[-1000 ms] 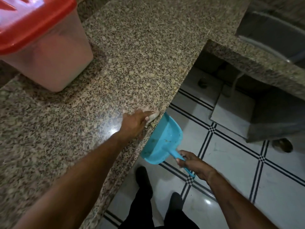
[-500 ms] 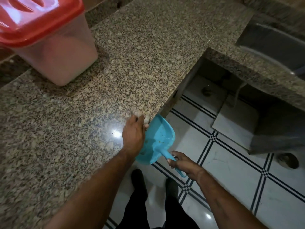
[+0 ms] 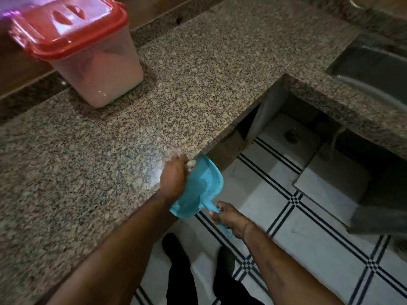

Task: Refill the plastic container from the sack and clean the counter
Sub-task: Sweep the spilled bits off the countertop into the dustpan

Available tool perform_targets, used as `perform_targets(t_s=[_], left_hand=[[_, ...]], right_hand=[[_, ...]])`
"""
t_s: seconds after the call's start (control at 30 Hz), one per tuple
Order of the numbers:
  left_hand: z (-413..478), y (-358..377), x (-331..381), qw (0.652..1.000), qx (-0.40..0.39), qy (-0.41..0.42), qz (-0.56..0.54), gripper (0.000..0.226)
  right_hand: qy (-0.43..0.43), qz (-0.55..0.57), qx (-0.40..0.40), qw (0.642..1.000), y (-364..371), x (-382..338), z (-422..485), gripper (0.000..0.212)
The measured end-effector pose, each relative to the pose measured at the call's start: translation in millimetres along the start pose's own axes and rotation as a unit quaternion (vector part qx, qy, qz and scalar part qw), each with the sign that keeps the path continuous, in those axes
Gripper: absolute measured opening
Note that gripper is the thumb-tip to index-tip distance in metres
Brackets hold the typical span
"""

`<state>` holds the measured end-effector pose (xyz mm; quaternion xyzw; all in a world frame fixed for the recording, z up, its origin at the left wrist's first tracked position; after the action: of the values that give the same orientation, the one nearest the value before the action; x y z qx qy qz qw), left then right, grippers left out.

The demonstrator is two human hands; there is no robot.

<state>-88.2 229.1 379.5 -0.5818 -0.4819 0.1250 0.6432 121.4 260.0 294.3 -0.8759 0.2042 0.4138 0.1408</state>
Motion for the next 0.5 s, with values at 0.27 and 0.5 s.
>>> perform_targets(t_s=[0.27,0.5], left_hand=[[-18.9,-31.5,-11.3,0.996,0.079,0.008,-0.051,0.025],[29.7,-6.9,-19.9,0.991,0.011,-0.045,-0.127,0.03]], right_hand=[[-0.027,0.018,-0.005,0.999,-14.9,-2.1,-5.7,0.031],[-0.03,0.013,-0.02,0.999,-22.4,11.7,1.3,0.025]])
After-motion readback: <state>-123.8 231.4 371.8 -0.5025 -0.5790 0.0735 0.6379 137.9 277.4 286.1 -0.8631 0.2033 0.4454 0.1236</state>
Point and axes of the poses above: each hand's wrist, its own z-axis towards the middle knuckle, its own y-axis out of the palm, x = y × z, the point moved 7 cm from there along z, towards the middle knuckle, and after that the axes turned 13 degrees about -y, right-handed, at the moved point
